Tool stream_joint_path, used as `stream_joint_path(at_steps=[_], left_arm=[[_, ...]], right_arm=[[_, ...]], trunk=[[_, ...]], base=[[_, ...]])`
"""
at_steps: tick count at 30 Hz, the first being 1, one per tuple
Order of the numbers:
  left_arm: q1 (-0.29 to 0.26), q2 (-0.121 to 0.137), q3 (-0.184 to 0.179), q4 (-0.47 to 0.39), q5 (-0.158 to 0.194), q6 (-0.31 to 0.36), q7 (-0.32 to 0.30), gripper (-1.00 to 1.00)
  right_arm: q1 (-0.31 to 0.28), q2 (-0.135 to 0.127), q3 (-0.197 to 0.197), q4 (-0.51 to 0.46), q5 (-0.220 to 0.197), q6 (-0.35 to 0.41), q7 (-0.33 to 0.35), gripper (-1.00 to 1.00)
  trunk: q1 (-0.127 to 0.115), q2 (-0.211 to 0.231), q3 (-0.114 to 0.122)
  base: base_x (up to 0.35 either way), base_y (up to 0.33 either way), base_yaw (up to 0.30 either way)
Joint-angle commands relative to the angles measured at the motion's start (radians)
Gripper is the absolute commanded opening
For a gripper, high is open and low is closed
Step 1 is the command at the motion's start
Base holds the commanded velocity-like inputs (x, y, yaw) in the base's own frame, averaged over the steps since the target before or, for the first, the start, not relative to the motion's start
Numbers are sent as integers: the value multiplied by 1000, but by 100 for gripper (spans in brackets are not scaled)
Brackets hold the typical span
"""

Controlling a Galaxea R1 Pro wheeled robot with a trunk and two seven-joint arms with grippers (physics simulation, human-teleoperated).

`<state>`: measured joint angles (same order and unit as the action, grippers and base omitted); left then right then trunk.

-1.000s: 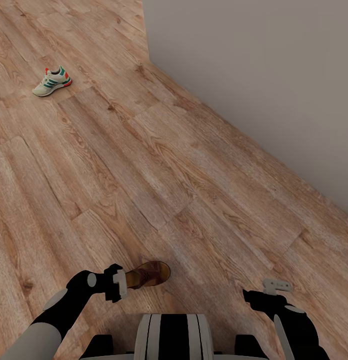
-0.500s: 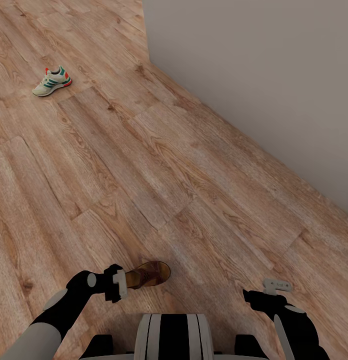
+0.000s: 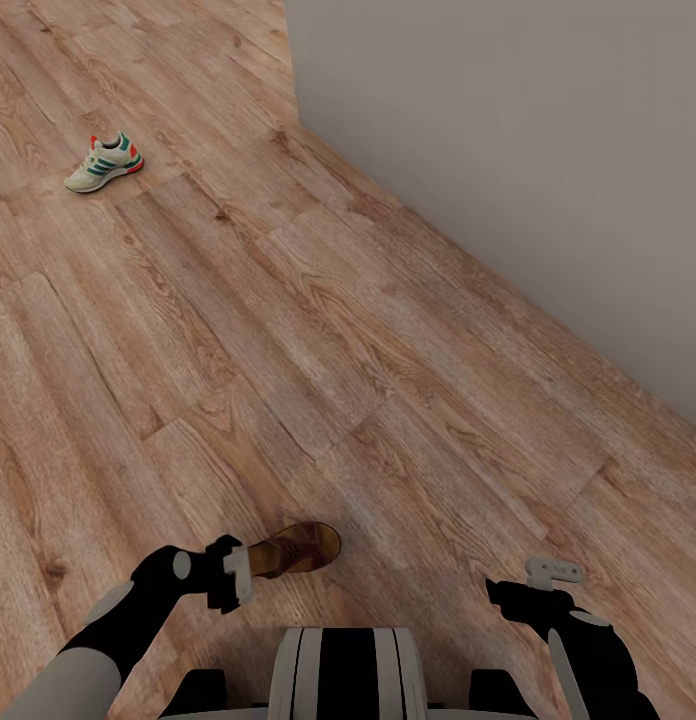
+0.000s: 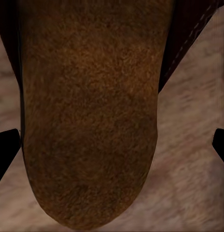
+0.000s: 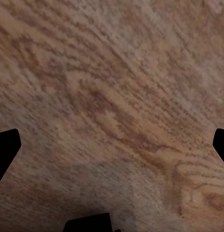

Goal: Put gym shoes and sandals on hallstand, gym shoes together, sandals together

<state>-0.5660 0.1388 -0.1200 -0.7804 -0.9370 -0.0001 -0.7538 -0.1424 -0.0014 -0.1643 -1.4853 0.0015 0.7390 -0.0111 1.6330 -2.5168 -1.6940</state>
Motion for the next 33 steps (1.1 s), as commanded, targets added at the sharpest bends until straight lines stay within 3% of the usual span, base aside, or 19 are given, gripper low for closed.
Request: stream_joint_path(at_steps=[1, 33], left_arm=[[0, 1, -3, 1, -5, 0, -2, 100], [0, 1, -1, 9, -5, 0, -2, 100]], right_arm=[[0, 0, 0, -1, 0, 5, -1, 100], [0, 0, 0, -2, 0, 5, -1, 100]], trunk=[[0, 0, -1], [0, 0, -1]], base=[[0, 0, 0], [0, 0, 0]])
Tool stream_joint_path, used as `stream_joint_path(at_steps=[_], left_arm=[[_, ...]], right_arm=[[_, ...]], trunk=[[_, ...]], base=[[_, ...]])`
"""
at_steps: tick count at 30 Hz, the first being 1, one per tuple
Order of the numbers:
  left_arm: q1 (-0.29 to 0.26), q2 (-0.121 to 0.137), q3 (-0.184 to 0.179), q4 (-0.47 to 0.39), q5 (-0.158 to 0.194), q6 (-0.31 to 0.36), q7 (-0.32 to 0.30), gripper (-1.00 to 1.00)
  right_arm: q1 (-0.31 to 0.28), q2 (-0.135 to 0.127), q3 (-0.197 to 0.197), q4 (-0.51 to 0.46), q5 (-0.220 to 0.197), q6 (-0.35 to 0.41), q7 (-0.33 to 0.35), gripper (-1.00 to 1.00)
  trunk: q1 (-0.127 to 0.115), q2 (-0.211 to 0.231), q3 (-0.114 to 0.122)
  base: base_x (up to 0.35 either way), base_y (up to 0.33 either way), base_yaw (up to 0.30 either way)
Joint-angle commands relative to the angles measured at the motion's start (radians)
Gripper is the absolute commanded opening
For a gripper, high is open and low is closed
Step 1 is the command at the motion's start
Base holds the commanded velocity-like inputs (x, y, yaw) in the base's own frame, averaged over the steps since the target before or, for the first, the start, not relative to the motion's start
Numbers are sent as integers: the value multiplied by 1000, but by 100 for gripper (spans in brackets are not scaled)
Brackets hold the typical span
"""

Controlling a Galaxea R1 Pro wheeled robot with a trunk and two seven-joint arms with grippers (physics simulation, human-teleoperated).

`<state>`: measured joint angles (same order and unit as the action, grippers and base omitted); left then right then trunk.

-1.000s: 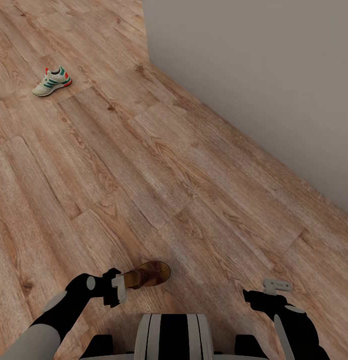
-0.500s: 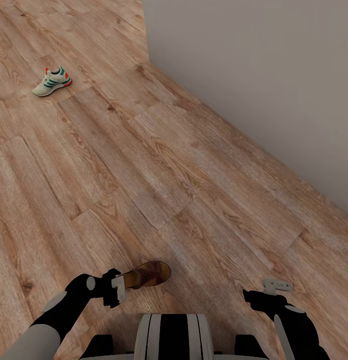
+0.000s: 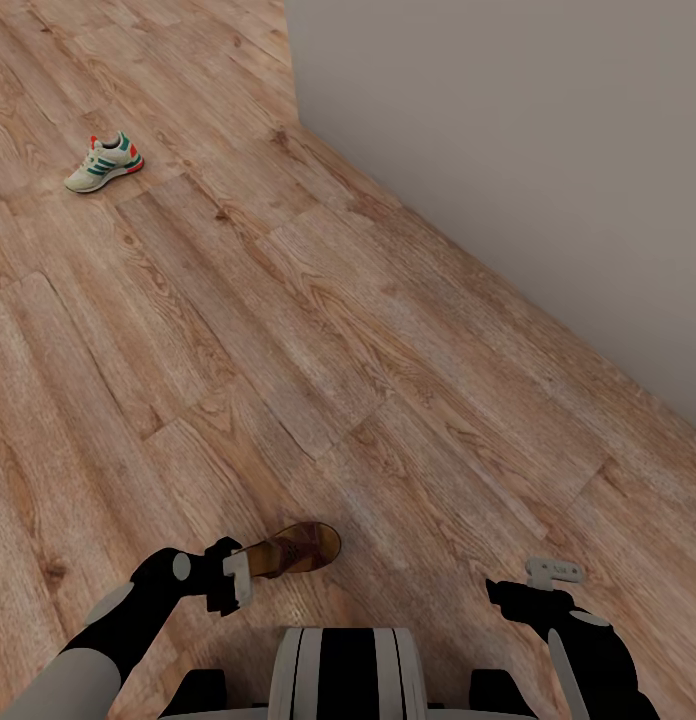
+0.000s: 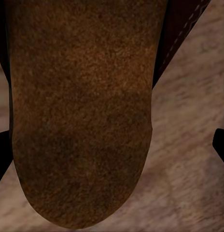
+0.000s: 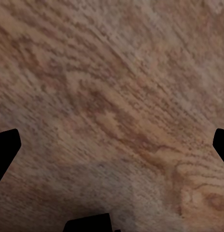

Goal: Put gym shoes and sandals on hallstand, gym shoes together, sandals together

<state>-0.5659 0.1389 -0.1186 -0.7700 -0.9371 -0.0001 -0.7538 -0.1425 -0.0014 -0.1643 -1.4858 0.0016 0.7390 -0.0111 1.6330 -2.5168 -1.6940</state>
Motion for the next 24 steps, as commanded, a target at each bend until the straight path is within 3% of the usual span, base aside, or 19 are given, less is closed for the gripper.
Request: stream_joint_path(at_steps=[1, 7, 8, 24], left_arm=[[0, 1, -3, -2, -5, 0, -2, 100], [0, 1, -2, -2, -5, 0, -2, 100], [0, 1, -1, -2, -5, 0, -2, -100], [0, 1, -1, -2, -5, 0, -1, -100]], right_arm=[[0, 0, 0, -1, 0, 5, -1, 100], [0, 0, 0, -1, 0, 5, -1, 100], [0, 0, 0, -1, 0, 5, -1, 100], [0, 0, 0, -1, 0, 5, -1, 100]], trunk=[[0, 0, -1], [0, 0, -1], [0, 0, -1], [0, 0, -1]], base=[[0, 0, 0], [0, 0, 0], [0, 0, 0], [0, 0, 0]])
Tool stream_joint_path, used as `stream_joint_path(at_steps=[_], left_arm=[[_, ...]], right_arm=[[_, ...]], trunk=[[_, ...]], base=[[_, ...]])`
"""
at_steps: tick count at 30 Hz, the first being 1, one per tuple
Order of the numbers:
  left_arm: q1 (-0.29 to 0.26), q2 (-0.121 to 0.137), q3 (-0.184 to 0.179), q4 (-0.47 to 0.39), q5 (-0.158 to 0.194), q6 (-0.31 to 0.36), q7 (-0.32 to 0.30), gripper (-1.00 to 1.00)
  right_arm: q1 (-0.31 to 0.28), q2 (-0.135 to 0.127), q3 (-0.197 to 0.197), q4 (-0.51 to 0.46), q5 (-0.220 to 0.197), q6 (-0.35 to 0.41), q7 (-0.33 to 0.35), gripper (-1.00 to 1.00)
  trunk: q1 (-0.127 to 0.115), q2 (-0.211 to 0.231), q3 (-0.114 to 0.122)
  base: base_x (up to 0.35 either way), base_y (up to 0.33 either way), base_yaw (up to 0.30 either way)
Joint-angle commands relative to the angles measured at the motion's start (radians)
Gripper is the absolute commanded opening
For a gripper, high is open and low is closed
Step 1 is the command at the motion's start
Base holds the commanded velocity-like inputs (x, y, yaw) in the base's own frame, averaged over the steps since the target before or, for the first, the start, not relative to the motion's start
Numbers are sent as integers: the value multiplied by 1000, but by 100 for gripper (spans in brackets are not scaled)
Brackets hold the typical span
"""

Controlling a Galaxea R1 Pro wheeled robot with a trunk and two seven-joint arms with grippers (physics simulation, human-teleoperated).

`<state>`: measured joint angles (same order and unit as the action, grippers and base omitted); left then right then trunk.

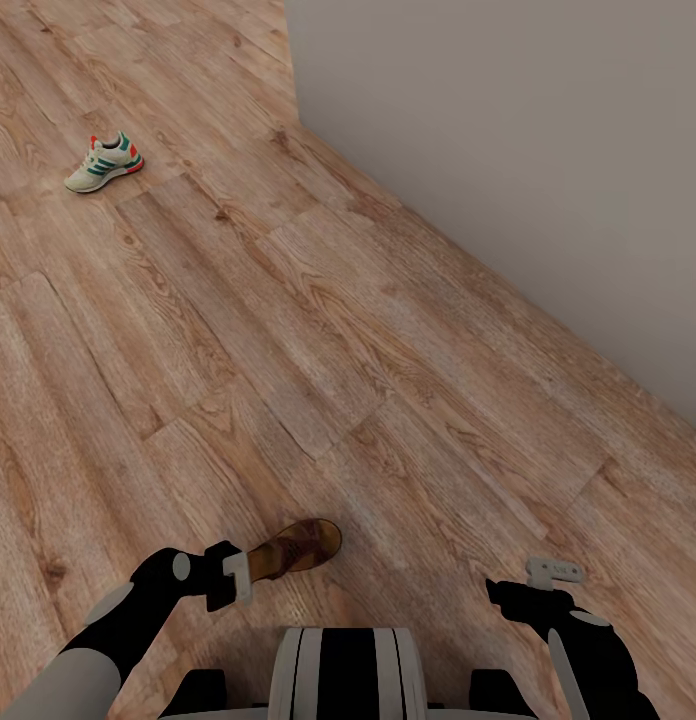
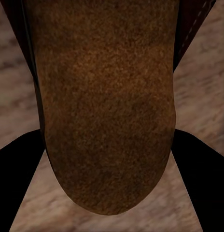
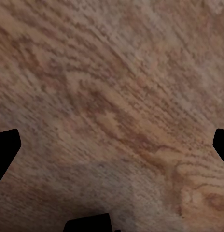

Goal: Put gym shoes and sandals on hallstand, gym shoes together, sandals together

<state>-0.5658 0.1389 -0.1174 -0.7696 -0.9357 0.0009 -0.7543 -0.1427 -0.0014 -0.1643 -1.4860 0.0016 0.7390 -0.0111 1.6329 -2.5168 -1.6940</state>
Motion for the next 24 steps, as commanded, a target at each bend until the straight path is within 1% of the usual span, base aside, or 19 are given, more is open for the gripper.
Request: stream_joint_path(at_steps=[1, 24], left_arm=[[0, 1, -2, -2, -6, -1, 0, -100], [0, 1, -1, -6, -6, -1, -2, -100]], right_arm=[[0, 0, 0, -1, 0, 5, -1, 100], [0, 0, 0, -2, 0, 5, -1, 100]], trunk=[[0, 0, 0], [0, 0, 0]], base=[[0, 0, 0], [0, 0, 0]])
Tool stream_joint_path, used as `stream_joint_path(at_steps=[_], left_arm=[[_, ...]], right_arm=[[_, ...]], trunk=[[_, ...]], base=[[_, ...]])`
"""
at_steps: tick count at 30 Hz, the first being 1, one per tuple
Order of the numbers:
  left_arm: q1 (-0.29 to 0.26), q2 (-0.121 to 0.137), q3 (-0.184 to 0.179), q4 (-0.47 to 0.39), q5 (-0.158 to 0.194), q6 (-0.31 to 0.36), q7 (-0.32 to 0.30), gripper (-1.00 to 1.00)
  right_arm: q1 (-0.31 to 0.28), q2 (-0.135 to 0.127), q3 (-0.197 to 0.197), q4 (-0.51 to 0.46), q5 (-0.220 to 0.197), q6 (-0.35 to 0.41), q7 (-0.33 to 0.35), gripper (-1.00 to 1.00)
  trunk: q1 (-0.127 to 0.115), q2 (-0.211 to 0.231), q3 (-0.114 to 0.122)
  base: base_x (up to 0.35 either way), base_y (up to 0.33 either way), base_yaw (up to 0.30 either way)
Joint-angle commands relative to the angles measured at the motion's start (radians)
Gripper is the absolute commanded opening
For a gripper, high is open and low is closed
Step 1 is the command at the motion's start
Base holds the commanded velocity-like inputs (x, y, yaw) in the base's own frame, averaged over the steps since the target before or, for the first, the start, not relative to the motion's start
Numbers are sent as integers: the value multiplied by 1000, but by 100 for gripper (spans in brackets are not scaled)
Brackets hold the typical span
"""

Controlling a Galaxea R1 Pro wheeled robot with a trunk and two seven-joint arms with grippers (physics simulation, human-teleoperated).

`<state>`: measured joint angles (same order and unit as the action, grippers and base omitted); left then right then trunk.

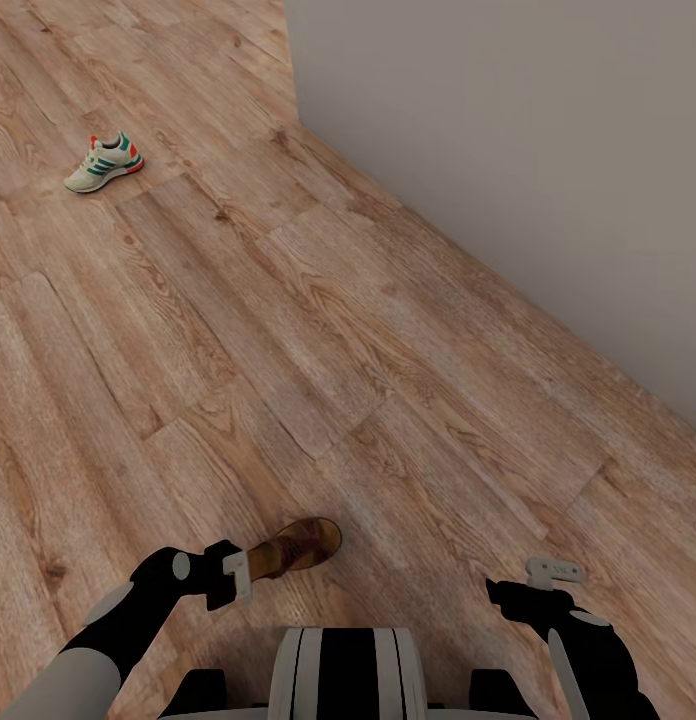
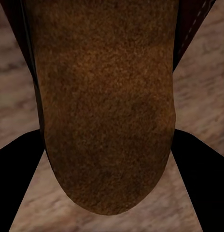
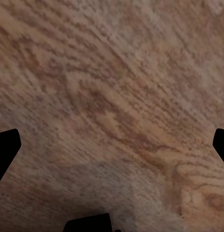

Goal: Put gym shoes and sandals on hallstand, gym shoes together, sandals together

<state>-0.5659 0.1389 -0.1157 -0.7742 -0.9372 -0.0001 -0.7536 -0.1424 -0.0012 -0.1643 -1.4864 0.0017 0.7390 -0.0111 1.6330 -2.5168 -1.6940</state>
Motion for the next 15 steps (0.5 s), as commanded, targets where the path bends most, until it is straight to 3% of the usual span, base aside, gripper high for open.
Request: stream_joint_path(at_steps=[1, 8, 15], left_arm=[[0, 1, -3, -2, -5, 0, -3, -100], [-1, 0, -2, -4, -5, 2, -4, -100], [-3, -1, -1, -73, -3, 40, -6, -100]], right_arm=[[0, 0, 0, -1, 0, 5, -1, 100], [0, 0, 0, -1, 0, 5, -1, 100], [0, 0, 0, -1, 0, 5, -1, 100]], trunk=[[0, 0, -1], [0, 0, -1], [-3, 1, 27]], base=[[0, 0, 0], [0, 0, 0], [0, 0, 0]])
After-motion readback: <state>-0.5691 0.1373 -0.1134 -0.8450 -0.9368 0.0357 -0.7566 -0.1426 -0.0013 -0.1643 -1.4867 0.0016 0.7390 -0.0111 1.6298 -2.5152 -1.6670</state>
